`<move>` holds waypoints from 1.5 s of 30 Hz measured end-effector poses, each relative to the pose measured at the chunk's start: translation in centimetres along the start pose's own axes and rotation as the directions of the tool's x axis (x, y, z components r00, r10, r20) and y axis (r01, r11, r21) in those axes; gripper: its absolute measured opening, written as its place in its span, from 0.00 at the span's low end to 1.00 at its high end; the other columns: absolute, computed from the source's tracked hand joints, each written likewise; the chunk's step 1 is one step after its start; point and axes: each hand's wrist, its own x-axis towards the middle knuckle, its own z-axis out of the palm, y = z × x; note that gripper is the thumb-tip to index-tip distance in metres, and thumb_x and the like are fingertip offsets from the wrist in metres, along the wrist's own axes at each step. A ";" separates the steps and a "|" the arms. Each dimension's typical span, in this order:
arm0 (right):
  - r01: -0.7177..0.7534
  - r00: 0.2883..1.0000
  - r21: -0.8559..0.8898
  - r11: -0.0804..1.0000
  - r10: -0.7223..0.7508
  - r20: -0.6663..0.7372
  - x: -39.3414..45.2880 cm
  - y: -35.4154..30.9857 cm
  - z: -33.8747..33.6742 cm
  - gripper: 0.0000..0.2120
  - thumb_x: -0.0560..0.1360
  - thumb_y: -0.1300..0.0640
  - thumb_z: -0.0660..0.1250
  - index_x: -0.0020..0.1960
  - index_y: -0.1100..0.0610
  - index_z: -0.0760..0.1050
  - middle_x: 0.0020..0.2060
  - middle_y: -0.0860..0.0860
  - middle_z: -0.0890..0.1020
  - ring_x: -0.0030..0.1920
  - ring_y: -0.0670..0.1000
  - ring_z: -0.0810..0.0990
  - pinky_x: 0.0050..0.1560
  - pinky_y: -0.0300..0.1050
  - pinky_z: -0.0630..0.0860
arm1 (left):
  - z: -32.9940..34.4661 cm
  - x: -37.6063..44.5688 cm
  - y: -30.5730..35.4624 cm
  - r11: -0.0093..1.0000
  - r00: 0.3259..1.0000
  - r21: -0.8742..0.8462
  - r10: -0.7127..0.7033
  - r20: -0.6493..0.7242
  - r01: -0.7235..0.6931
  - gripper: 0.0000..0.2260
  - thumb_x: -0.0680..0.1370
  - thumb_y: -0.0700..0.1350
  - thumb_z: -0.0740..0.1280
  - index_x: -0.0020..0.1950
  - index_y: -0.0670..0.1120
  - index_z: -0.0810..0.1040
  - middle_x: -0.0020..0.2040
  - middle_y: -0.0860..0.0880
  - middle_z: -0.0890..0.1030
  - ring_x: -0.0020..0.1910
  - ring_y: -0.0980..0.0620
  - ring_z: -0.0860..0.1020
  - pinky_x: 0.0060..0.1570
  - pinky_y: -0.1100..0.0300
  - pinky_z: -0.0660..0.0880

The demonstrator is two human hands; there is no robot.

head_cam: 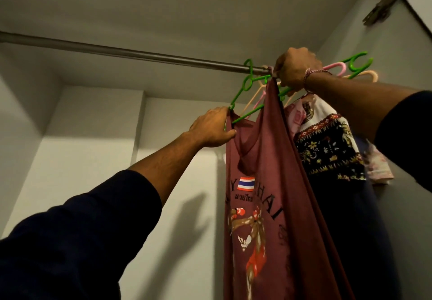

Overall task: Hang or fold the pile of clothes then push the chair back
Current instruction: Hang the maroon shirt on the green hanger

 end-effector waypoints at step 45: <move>0.281 0.580 -0.030 0.959 -0.145 0.802 -35.5 12.2 -16.9 0.13 0.78 0.49 0.70 0.57 0.56 0.78 0.51 0.54 0.83 0.48 0.53 0.81 0.50 0.49 0.81 | -1.9 -24.6 30.3 0.963 0.902 -0.237 -0.012 0.432 0.126 0.28 0.78 0.54 0.68 0.73 0.43 0.66 0.70 0.44 0.72 0.68 0.42 0.72 0.65 0.44 0.71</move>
